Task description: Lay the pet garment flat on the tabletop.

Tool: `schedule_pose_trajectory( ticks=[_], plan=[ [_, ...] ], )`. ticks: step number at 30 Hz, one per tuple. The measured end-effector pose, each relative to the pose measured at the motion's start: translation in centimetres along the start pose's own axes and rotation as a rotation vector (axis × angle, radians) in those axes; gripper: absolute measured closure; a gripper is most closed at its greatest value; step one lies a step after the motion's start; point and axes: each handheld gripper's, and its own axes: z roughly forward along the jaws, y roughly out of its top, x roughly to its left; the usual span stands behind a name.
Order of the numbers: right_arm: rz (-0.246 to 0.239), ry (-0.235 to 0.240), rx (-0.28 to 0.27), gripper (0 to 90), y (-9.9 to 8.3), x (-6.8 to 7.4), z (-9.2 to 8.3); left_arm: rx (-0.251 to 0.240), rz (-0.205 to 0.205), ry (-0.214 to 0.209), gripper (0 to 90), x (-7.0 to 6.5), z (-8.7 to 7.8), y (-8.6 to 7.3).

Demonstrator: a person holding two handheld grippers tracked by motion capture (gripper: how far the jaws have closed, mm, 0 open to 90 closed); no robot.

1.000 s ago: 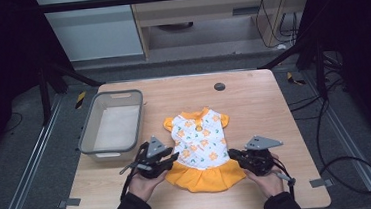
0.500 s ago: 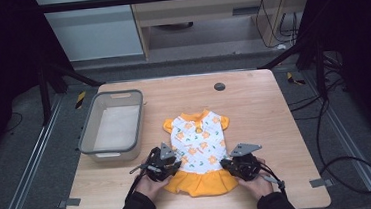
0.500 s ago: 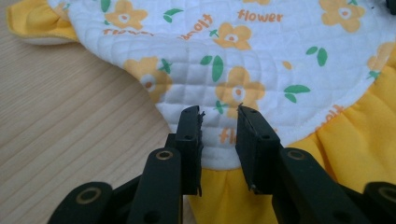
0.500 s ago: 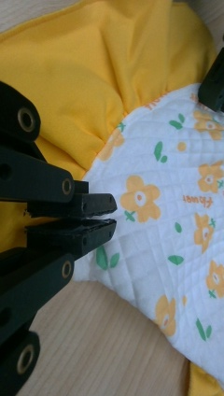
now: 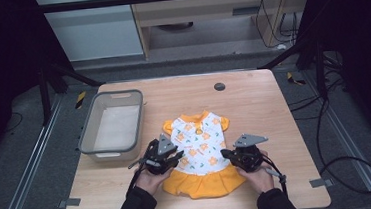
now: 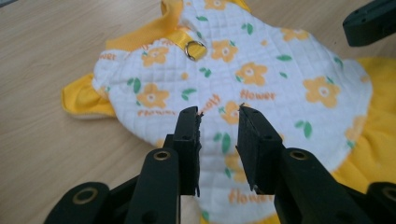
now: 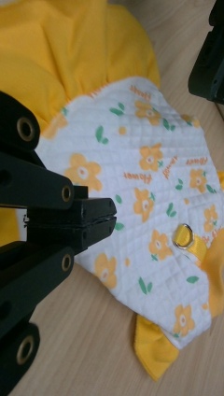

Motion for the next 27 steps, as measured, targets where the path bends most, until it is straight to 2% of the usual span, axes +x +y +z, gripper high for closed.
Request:
schedule_pose_trajectory(
  ticks=[2, 3, 4, 5, 9, 11, 15, 20, 23, 25, 27],
  plan=[
    [0.003, -0.012, 0.002, 90.0, 0.4, -0.4, 0.8, 0.022, -0.009, 0.024, 69.2, 0.5, 1.3, 0.4],
    [0.006, -0.021, 0.008, 90.0, 0.6, -0.7, 1.5, 0.042, -0.025, 0.019, 69.3, 0.8, 2.0, 0.3],
    [0.006, -0.021, 0.008, 90.0, 0.6, -0.7, 1.5, 0.042, -0.025, 0.019, 69.3, 0.8, 2.0, 0.3],
    [0.017, -0.037, 0.033, 90.0, 0.7, -1.2, 2.9, 0.083, -0.050, 0.015, 69.2, 1.4, 3.4, -0.1],
    [0.020, -0.059, 0.080, 90.0, 0.2, -1.5, 4.3, 0.119, -0.080, 0.001, 69.1, 2.1, 4.4, -1.2],
    [0.013, -0.067, 0.097, 90.0, 0.0, -1.6, 4.8, 0.117, -0.091, -0.003, 68.8, 2.5, 4.6, -1.6],
    [0.007, -0.079, 0.082, 90.0, 0.1, -1.7, 5.2, 0.093, -0.092, 0.005, 68.7, 2.9, 5.1, -1.9],
    [0.008, -0.087, 0.076, 89.6, 0.1, -1.9, 5.3, 0.087, -0.086, 0.018, 67.8, 2.6, 5.1, -1.9],
    [0.015, -0.092, 0.066, 86.4, 0.2, -1.8, 4.9, 0.077, -0.087, 0.037, 59.9, 2.5, 4.7, -1.9],
    [0.016, -0.096, 0.041, 83.2, 0.4, -1.7, 4.4, 0.058, -0.078, 0.034, 55.9, 2.3, 4.0, -1.9],
    [0.000, -0.106, 0.026, 80.0, 0.5, -1.5, 3.9, 0.042, -0.065, 0.036, 53.6, 2.2, 3.1, -1.8]
  ],
)
